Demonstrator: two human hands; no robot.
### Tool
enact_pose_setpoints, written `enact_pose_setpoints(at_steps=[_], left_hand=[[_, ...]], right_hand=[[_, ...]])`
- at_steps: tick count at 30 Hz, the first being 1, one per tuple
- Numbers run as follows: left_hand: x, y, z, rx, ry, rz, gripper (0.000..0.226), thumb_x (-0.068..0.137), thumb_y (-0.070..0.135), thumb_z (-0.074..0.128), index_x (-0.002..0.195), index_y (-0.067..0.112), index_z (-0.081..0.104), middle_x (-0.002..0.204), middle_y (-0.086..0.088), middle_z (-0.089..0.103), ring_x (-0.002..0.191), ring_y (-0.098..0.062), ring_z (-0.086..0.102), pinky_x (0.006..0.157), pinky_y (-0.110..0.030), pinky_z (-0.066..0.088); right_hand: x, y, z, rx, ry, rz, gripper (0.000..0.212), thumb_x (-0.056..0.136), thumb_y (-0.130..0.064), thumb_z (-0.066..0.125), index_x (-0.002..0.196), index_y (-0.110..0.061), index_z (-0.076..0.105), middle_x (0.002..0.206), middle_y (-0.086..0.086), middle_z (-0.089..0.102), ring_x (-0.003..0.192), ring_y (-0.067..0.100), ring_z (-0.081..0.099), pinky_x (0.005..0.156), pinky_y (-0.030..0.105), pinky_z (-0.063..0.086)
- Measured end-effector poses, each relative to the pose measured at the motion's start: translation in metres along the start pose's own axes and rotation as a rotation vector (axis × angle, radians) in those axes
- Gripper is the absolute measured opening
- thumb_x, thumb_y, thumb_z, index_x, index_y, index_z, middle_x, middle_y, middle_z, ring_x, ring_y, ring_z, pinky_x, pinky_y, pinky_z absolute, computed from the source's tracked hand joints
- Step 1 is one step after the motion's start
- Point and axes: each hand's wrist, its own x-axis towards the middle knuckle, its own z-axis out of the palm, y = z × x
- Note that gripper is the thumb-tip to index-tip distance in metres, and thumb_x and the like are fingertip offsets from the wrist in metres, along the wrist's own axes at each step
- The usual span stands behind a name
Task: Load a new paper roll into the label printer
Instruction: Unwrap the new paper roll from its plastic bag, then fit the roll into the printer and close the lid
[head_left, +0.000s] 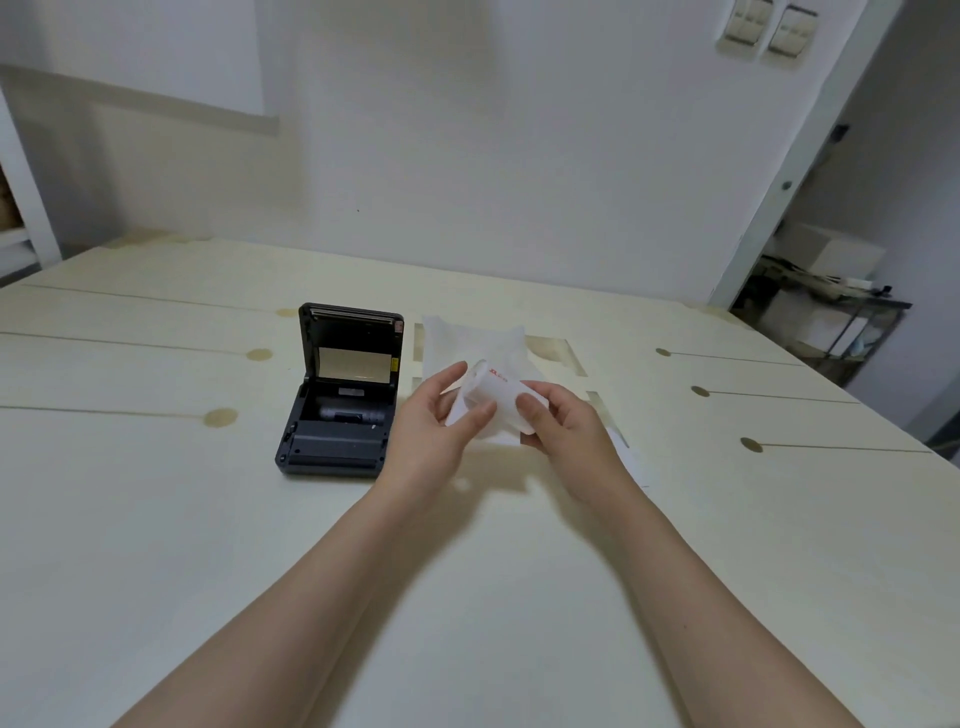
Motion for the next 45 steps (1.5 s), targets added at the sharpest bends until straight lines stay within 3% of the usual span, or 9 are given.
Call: enact_pose_setpoints(at_steps=[9, 15, 20, 25, 28, 31, 36, 42, 45], left_hand=[[0.002, 0.024, -0.004, 0.041, 0.105, 0.0, 0.03, 0.073, 0.024, 0.085, 0.099, 0.032, 0.072, 0.099, 0.005, 0.074, 0.092, -0.013, 0.071, 0.079, -0.03, 0.057], [0.001, 0.029, -0.006, 0.327, 0.015, 0.127, 0.032, 0.07, 0.018, 0.084, 0.099, 0.029, 0.076, 0.093, 0.01, 0.076, 0.087, -0.01, 0.068, 0.075, -0.018, 0.051], [0.001, 0.029, -0.004, 0.489, 0.032, 0.215, 0.034, 0.072, 0.02, 0.082, 0.104, 0.03, 0.075, 0.095, 0.01, 0.075, 0.087, -0.009, 0.067, 0.076, -0.025, 0.052], [0.002, 0.032, -0.014, 0.436, -0.004, 0.241, 0.034, 0.081, 0.011, 0.074, 0.109, 0.03, 0.072, 0.098, 0.015, 0.074, 0.094, -0.004, 0.068, 0.081, -0.024, 0.055], [0.005, 0.031, -0.029, 0.44, 0.025, 0.228, 0.042, 0.08, 0.016, 0.076, 0.119, 0.029, 0.066, 0.111, 0.013, 0.07, 0.103, -0.003, 0.063, 0.083, -0.011, 0.048], [0.007, 0.032, -0.051, 0.447, 0.021, 0.174, 0.047, 0.082, 0.015, 0.075, 0.127, 0.025, 0.063, 0.122, 0.007, 0.067, 0.11, -0.008, 0.061, 0.094, -0.023, 0.048], [0.009, 0.038, -0.091, 0.461, 0.058, 0.126, 0.034, 0.079, 0.012, 0.075, 0.111, 0.025, 0.072, 0.101, 0.008, 0.075, 0.089, -0.007, 0.072, 0.082, -0.032, 0.059], [0.012, 0.041, -0.126, 0.523, 0.163, 0.173, 0.041, 0.074, 0.006, 0.077, 0.109, 0.028, 0.073, 0.09, 0.016, 0.072, 0.084, 0.004, 0.069, 0.075, -0.009, 0.053], [0.013, 0.038, -0.138, 0.526, 0.173, 0.182, 0.036, 0.076, 0.009, 0.076, 0.108, 0.025, 0.074, 0.09, 0.015, 0.071, 0.085, 0.0, 0.069, 0.069, -0.001, 0.047]], right_hand=[[-0.005, -0.014, 0.006, 0.048, -0.143, -0.042, 0.034, 0.093, -0.034, 0.064, 0.123, -0.018, 0.064, 0.118, 0.004, 0.071, 0.11, 0.023, 0.069, 0.096, 0.039, 0.056], [-0.002, -0.023, 0.007, -0.437, -0.096, -0.125, 0.033, 0.089, -0.025, 0.068, 0.121, -0.026, 0.06, 0.119, -0.012, 0.055, 0.116, 0.007, 0.051, 0.091, 0.023, 0.041], [-0.002, -0.03, 0.015, -0.452, -0.074, -0.196, 0.068, 0.086, -0.018, 0.068, 0.143, -0.04, 0.039, 0.12, -0.017, 0.055, 0.085, 0.003, 0.054, 0.071, 0.012, 0.042], [0.002, -0.032, 0.026, -0.342, 0.026, -0.179, 0.034, 0.085, -0.02, 0.073, 0.115, -0.027, 0.059, 0.115, -0.011, 0.065, 0.104, 0.009, 0.063, 0.082, 0.026, 0.054], [0.001, -0.032, 0.034, -0.224, 0.026, -0.111, 0.031, 0.086, -0.02, 0.073, 0.111, -0.029, 0.057, 0.109, -0.008, 0.066, 0.1, 0.013, 0.063, 0.079, 0.026, 0.052], [0.004, -0.031, 0.044, -0.138, 0.01, -0.056, 0.036, 0.083, -0.006, 0.071, 0.103, -0.033, 0.059, 0.104, -0.003, 0.067, 0.096, 0.022, 0.068, 0.083, 0.042, 0.055], [0.011, -0.036, 0.078, -0.166, -0.005, -0.041, 0.032, 0.082, -0.003, 0.073, 0.1, -0.027, 0.06, 0.097, -0.004, 0.067, 0.083, 0.014, 0.059, 0.064, 0.012, 0.047], [0.023, -0.034, 0.124, -0.351, 0.022, -0.052, 0.025, 0.077, -0.012, 0.074, 0.09, -0.027, 0.06, 0.088, -0.011, 0.066, 0.077, 0.007, 0.058, 0.057, 0.01, 0.041], [0.025, -0.031, 0.141, -0.441, 0.037, -0.11, 0.026, 0.078, -0.01, 0.067, 0.089, -0.03, 0.056, 0.089, -0.005, 0.066, 0.084, 0.016, 0.059, 0.062, 0.021, 0.041]])
